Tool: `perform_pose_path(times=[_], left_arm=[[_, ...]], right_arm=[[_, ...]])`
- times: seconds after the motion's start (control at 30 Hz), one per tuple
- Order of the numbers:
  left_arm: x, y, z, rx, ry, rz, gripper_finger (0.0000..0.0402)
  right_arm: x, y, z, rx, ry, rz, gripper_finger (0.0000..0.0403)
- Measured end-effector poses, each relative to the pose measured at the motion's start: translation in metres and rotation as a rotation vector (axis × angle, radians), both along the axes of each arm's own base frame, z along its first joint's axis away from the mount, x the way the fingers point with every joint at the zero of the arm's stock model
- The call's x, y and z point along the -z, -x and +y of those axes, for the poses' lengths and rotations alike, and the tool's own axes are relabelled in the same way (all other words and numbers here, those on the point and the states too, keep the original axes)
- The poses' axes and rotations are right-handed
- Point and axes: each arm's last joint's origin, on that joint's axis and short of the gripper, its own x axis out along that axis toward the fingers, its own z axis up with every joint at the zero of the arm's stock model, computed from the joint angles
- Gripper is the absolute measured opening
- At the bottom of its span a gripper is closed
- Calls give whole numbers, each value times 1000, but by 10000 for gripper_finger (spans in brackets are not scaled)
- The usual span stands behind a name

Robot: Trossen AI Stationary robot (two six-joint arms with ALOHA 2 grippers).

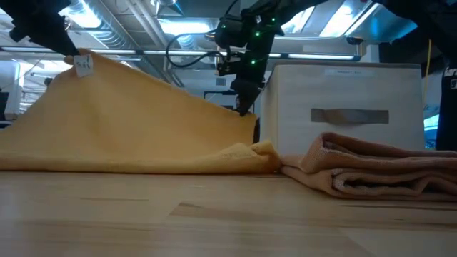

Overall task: Fold towel
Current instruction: Fold the yellow towel

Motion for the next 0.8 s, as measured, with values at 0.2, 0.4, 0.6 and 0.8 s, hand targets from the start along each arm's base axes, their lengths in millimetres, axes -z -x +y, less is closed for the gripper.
perform_pose_path(times=[0.2,0.4,0.6,0.8], left_arm=[[-8,2,1,-1,43,-2,137],[-28,-15,-8,172,150,-129,173],[3,-61,-33,441,281,4,167],[66,-82,-50,422,502,282,154]], right_arm=[[-12,4,1,19,17,10,172],[-45,7,34,-123,-287,-94,233],[-25,-18,105,-383,-447,-184,238],[29,-23,164,-478,-394,-174,230]])
